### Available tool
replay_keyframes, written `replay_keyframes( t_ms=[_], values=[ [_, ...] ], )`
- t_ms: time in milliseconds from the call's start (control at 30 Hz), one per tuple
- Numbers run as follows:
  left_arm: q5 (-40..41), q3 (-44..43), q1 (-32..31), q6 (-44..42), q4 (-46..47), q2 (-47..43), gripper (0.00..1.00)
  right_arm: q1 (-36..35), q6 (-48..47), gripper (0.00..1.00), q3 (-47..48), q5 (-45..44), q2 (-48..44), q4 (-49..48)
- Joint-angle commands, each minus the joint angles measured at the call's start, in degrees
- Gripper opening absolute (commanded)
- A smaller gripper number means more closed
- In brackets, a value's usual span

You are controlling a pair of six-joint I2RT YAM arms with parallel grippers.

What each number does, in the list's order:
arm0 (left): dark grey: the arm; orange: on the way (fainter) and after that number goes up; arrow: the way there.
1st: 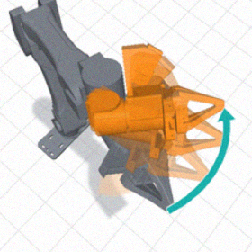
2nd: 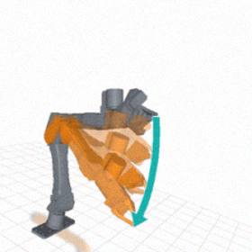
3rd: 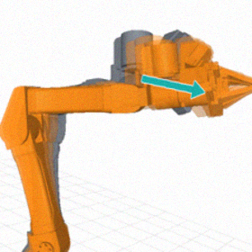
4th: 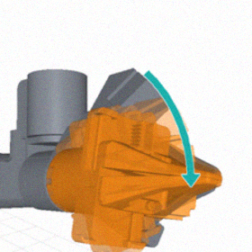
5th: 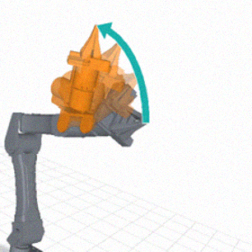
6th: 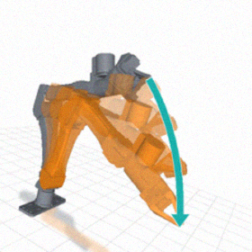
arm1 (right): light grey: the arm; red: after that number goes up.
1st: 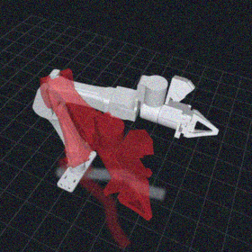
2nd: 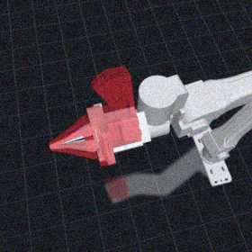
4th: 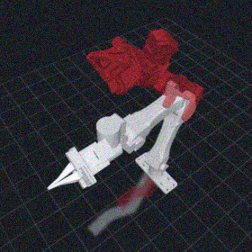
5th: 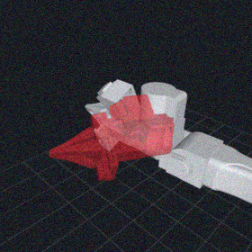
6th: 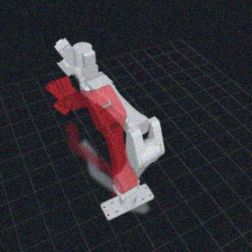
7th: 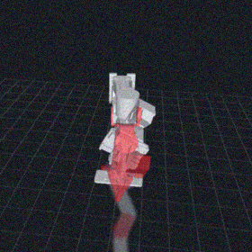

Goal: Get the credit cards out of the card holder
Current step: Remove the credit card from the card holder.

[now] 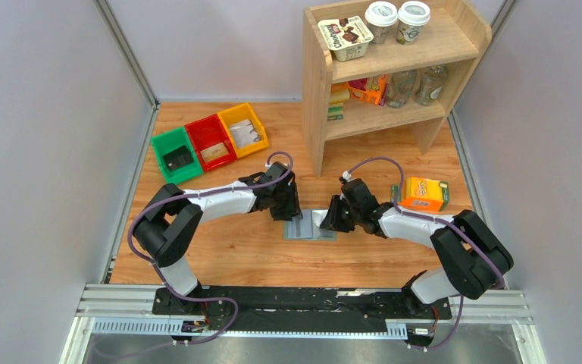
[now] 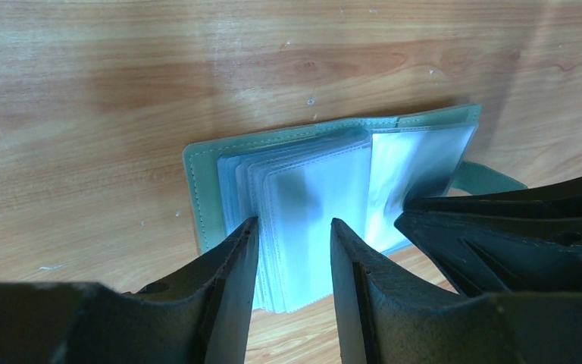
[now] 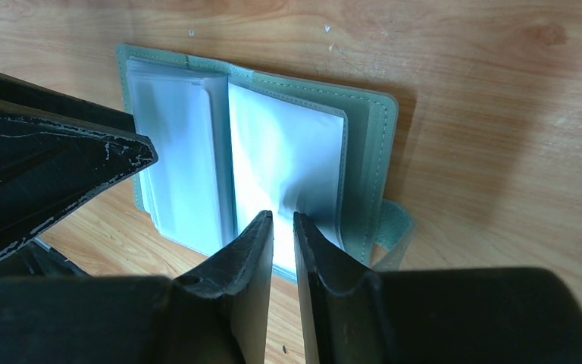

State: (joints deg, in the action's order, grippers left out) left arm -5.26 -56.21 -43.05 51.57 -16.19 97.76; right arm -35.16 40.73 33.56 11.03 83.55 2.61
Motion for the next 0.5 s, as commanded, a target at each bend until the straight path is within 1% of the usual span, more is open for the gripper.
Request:
replay_keyframes(
  t_ms=[0,267,467],
  values=[
    [-1.95,-1.36,-0.46,0.64,1.86,-0.19,0.48,0.44,-0.56,0.24,-1.66,-2.06,0.47,1.17],
    [-3.44,-2.42,-1.07,0.02,2.21,-3.53,0.43,0.62,-0.48,0.24,-1.74,-1.62,0.65,0.73],
    [-6.08,-2.59,-1.34,0.72,3.53,-4.06,0.42,0.79,-0.39,0.24,-2.01,-1.45,0.48,0.55]
  ],
)
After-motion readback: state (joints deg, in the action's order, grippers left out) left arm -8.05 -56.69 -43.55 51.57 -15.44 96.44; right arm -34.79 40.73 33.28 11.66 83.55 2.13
